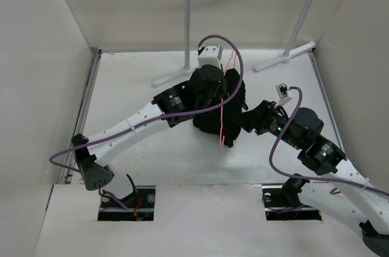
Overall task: Place the trousers on the hanger
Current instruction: Place the hanger at the clothesline.
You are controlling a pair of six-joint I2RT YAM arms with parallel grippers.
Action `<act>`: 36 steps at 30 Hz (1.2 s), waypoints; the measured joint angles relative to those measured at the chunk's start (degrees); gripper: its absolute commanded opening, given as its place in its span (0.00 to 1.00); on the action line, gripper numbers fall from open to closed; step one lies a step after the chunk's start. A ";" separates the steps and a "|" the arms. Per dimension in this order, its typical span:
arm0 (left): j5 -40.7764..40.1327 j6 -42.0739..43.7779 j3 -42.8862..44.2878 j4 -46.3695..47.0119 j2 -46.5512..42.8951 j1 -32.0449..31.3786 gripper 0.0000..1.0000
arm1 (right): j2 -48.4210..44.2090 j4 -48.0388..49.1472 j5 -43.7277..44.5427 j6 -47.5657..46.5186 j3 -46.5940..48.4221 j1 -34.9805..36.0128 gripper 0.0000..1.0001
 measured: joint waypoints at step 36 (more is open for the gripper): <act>8.98 -6.03 11.06 -6.25 -2.34 0.87 1.00 | 13.03 5.35 1.07 5.16 7.56 -1.70 0.08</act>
